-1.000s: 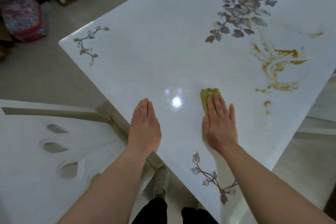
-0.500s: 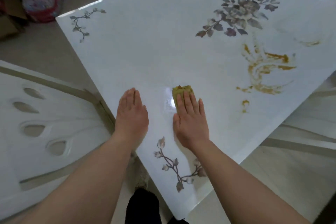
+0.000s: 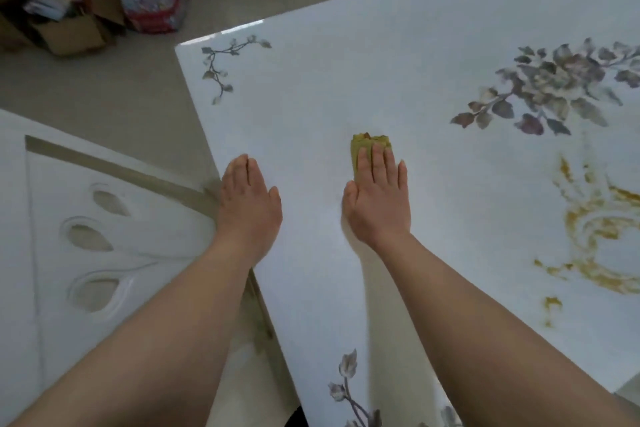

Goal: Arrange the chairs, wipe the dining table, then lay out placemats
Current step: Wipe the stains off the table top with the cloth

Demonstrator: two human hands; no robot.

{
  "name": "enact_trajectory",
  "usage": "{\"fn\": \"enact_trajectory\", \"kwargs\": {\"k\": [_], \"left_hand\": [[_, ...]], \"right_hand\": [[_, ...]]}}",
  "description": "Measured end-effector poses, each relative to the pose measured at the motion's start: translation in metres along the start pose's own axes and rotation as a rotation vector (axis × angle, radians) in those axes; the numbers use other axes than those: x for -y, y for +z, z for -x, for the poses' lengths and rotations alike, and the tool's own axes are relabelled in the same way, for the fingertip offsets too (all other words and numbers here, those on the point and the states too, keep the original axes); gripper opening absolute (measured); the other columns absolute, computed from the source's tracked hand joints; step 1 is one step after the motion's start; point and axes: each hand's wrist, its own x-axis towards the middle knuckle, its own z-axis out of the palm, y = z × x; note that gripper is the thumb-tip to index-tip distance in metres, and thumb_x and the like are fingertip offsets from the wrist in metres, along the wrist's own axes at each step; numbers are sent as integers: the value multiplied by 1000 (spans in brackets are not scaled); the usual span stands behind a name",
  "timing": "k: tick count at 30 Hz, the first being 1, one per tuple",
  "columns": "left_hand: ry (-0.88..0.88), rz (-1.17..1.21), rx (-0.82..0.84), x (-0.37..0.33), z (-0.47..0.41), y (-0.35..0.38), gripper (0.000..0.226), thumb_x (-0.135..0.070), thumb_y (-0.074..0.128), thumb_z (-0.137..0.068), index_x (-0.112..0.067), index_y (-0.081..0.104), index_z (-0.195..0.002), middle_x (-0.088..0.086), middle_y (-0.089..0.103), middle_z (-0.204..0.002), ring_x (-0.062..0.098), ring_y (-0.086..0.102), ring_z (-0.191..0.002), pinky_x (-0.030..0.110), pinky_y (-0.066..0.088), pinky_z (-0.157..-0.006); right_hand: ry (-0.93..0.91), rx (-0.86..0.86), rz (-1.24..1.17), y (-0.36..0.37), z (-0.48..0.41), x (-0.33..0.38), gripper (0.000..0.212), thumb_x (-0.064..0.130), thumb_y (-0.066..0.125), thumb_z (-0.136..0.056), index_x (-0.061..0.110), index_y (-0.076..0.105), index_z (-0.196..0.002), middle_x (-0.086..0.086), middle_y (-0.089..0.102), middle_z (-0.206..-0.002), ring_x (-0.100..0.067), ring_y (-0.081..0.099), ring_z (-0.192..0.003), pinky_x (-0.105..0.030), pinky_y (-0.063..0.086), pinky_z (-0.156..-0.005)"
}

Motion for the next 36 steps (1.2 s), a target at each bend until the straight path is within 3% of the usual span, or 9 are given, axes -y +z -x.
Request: {"fn": "enact_trajectory", "kwargs": {"k": [12,18,25,28,32,36], "left_hand": [[11,-18,-6,28,-65,-10,62,-32,35,-99,4,19,-147,19,16,-155,30,11,-144,35,6,-120],[26,1,12,31,-66,-8,63,-34,33,-99,2,17,-148,17,12,-157,27,7,-145,33,2,-119],[-74,52,5,22,-40,-4,62,-30,34,-100,3,14,-148,17,12,-156,27,8,-145,36,8,-119],[-113,77,24,16,-14,-3,61,-28,32,-100,2,10,-149,16,8,-157,27,6,-146,36,9,-119],[-193,114,55,2,30,-2,60,-27,31,-100,1,9,-149,14,5,-158,26,6,-146,36,11,-118],[-241,123,51,-20,78,4,59,-24,32,-100,2,10,-149,15,7,-158,28,8,-145,37,12,-118]], "right_hand": [[-120,-18,11,-2,-136,62,60,34,21,-99,14,4,-153,-8,-3,-161,-20,-10,-147,-40,-10,-118],[-298,31,69,-5,-162,91,58,33,25,-100,18,6,-153,-5,-2,-161,-21,-7,-147,-39,-9,-118],[-581,65,145,0,-128,97,57,36,23,-101,23,5,-153,0,-3,-161,-17,-9,-147,-38,-12,-117],[-660,79,152,3,-98,90,57,36,24,-100,24,6,-153,1,-2,-161,-17,-8,-147,-39,-12,-118],[-759,112,143,7,-43,66,64,42,6,-91,24,9,-153,1,1,-161,-17,-6,-147,-41,-11,-118],[-822,134,87,9,15,35,64,41,11,-92,22,18,-152,-1,9,-160,-19,0,-148,-42,-8,-118]]}}
